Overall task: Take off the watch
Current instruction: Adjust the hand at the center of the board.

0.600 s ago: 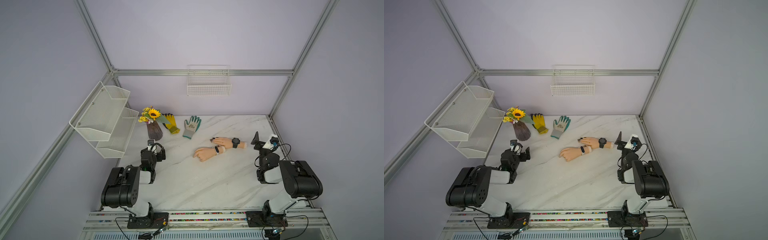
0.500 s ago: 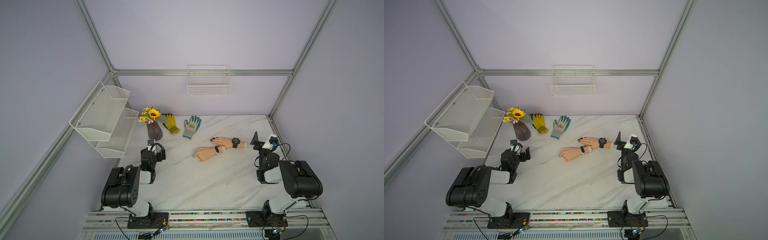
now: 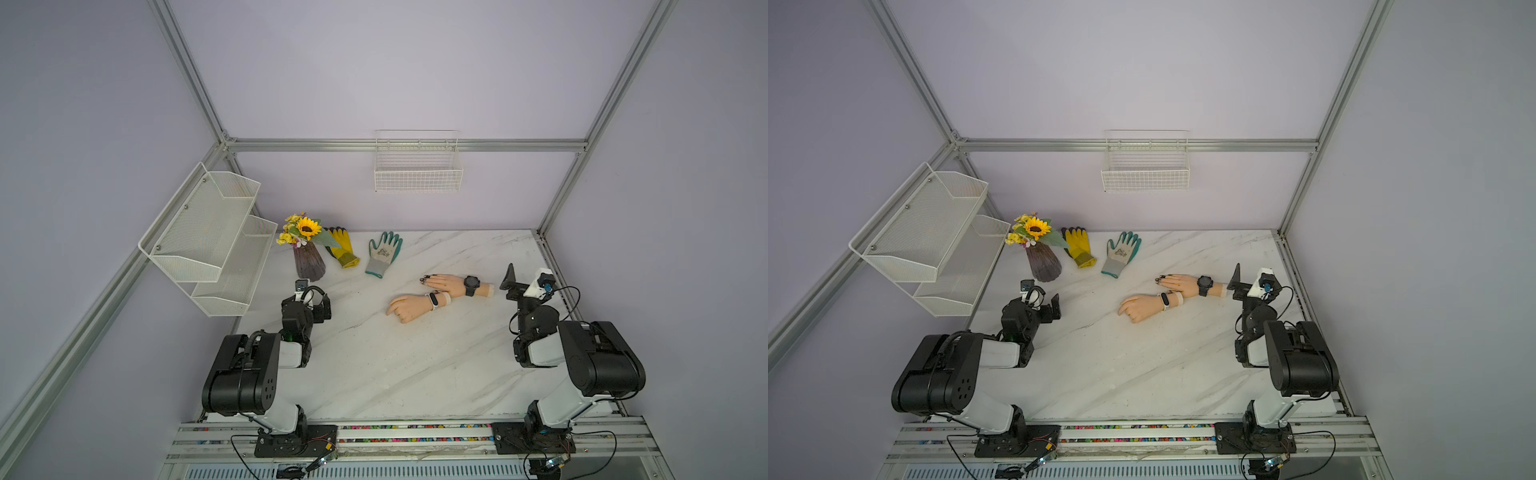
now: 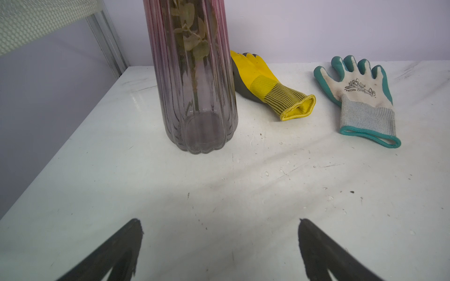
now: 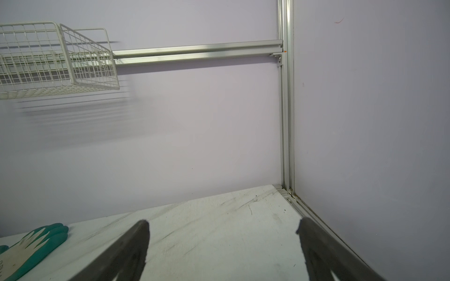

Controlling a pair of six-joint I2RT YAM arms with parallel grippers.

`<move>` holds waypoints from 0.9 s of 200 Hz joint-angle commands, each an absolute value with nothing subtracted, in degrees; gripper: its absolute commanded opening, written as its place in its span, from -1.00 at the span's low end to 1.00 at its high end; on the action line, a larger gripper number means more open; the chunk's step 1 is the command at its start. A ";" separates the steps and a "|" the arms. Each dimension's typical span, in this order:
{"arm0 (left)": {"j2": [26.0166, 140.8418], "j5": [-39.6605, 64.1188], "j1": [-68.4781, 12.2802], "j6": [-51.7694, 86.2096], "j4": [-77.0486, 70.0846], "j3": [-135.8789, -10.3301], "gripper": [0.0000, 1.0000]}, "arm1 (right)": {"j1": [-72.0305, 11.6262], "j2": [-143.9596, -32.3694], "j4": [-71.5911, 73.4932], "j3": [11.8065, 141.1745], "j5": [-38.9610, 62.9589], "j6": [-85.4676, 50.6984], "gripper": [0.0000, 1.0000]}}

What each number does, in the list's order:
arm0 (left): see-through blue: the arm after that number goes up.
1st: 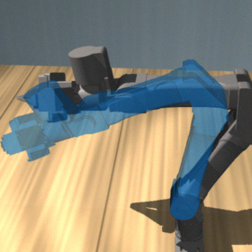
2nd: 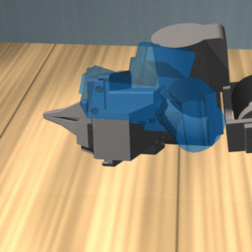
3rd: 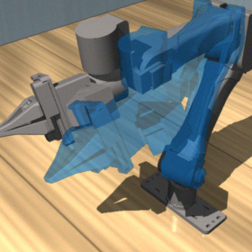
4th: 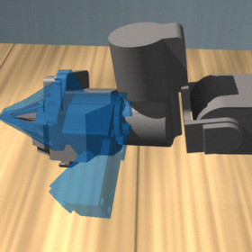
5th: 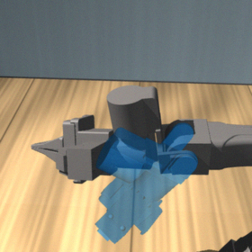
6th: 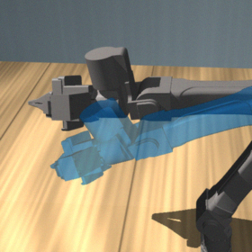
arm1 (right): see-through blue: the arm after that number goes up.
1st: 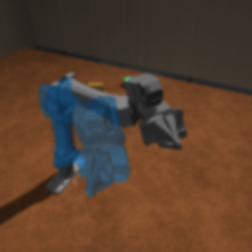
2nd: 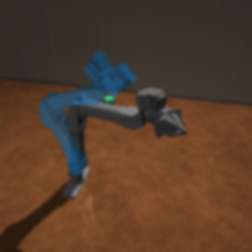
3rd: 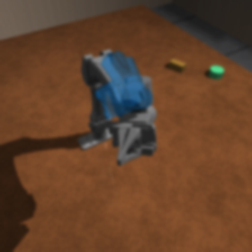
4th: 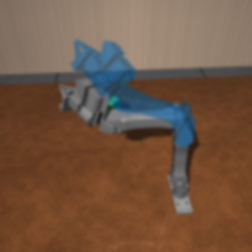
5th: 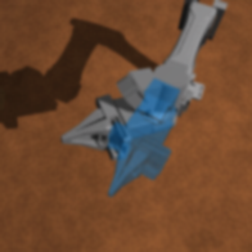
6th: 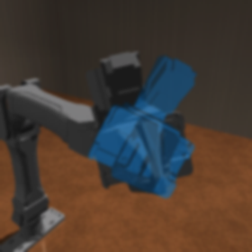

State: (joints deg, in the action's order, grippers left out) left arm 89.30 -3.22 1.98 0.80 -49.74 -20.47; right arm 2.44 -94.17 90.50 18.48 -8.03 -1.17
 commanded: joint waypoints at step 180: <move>61.70 -12.48 -12.86 -0.34 -39.40 -18.28 1.00 | -21.85 -60.97 35.75 31.62 17.28 -35.27 0.95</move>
